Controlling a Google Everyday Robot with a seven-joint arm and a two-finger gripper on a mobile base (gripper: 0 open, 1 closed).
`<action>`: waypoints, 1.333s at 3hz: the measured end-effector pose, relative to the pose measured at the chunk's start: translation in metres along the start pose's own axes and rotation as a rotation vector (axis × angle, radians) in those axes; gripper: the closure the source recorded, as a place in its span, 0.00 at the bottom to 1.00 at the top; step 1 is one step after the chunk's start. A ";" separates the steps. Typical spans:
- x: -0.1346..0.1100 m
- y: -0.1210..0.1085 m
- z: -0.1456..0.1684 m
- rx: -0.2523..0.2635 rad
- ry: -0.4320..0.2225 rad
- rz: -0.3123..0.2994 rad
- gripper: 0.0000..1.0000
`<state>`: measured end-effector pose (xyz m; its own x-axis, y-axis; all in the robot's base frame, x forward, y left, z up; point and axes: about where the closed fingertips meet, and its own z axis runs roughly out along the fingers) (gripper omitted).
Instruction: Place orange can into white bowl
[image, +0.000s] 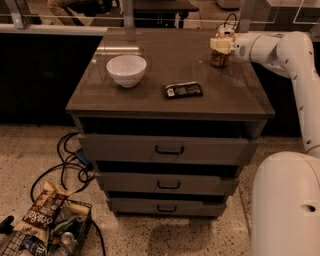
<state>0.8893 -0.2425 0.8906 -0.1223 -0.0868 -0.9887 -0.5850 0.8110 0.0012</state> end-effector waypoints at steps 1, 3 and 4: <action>0.001 0.002 0.003 -0.004 0.001 0.001 1.00; -0.016 0.012 0.003 -0.016 0.010 -0.022 1.00; -0.071 0.041 -0.015 -0.051 -0.011 -0.055 1.00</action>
Offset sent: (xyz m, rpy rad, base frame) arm 0.0009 0.0031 -0.0015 0.0006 0.0019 0.0037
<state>0.8620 -0.2114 0.9631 -0.0798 -0.1240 -0.9891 -0.6310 0.7744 -0.0462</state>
